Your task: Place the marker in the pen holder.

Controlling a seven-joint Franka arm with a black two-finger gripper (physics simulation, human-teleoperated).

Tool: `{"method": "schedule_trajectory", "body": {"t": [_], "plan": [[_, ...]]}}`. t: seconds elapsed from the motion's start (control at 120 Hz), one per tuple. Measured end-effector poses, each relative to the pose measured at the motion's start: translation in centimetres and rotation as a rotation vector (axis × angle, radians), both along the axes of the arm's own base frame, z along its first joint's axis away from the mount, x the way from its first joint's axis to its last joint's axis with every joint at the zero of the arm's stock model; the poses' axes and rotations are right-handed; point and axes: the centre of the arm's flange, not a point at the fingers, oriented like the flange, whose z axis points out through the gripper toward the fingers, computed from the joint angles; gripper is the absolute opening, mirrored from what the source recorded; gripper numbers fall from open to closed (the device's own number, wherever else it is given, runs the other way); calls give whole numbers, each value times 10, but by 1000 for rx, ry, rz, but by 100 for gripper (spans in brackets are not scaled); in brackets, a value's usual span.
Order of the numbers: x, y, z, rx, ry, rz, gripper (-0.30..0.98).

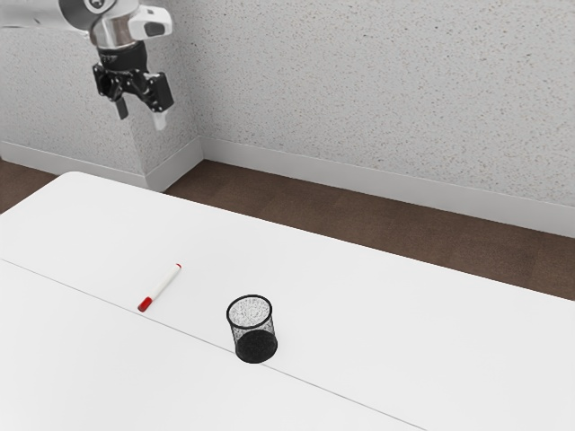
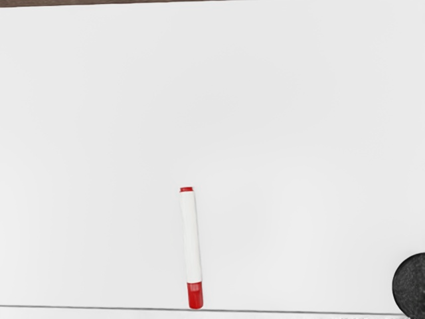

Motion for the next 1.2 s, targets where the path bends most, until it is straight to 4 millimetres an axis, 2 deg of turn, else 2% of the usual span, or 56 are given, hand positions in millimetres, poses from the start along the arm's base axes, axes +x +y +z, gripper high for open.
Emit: {"method": "schedule_trajectory", "body": {"t": [0.342, 0.433, 0.5, 0.592, 0.683, 0.85, 0.933, 1.033, 1.083, 1.142, 1.2], "plan": [[0, -2, -1, -15, 7, -3, 67], [6, -13, -8, -17, 7, -20, 67], [25, -21, -38, 1, 42, -23, 67], [54, -24, -96, 33, 108, -7, 67], [73, -19, -150, 57, 167, 13, 67], [86, 1, -211, 44, 211, 57, 67], [86, 8, -231, 15, 219, 76, 67], [72, 18, -266, -33, 261, 101, 67], [62, 30, -280, -50, 279, 118, 67], [46, 52, -285, -77, 277, 144, 67], [26, 61, -292, -100, 286, 157, 67]]}}
